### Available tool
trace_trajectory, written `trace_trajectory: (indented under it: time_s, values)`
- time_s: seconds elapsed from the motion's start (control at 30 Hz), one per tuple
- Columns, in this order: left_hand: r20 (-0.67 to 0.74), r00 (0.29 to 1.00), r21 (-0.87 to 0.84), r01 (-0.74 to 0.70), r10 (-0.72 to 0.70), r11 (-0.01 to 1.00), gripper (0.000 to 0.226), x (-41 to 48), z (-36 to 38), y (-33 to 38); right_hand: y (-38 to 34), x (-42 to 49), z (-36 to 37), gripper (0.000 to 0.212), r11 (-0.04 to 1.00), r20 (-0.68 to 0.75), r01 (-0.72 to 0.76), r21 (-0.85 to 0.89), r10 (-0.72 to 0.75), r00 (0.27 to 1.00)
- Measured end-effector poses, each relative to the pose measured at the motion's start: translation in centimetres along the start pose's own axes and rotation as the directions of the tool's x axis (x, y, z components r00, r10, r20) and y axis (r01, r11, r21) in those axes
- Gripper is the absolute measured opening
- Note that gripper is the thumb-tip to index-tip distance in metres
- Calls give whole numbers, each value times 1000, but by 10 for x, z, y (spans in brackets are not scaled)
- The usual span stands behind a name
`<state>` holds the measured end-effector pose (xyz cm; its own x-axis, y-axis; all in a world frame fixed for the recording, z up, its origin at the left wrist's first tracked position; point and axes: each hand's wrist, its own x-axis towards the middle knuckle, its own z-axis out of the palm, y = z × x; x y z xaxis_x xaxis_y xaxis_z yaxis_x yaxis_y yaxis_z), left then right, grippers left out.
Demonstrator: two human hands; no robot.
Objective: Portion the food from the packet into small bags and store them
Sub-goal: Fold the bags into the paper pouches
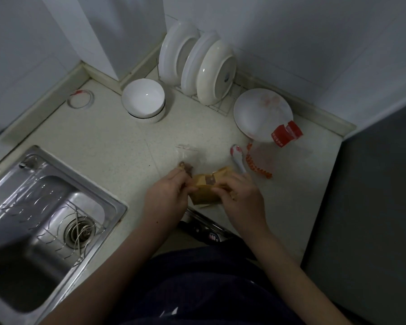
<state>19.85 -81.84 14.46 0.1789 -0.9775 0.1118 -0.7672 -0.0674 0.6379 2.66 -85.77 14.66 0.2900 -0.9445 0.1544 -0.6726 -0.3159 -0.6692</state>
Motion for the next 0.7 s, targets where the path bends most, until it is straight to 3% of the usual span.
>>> trace_trajectory:
  time_s: [0.17, 0.47, 0.7]
  values:
    - [47, 994, 2, -102, 102, 995, 6, -3, 6, 6, 1, -3, 3, 8, 999, -38, 11, -36, -12, 999]
    - [-11, 999, -47, -45, 44, 998, 12, -5, 5, 5, -4, -5, 7, 9, 990, 72, 138, -30, -136, 988]
    - [43, 985, -80, -166, 169, 983, 25, -7, 6, 10, -6, -7, 5, 12, 989, 60, 144, -25, -143, 988]
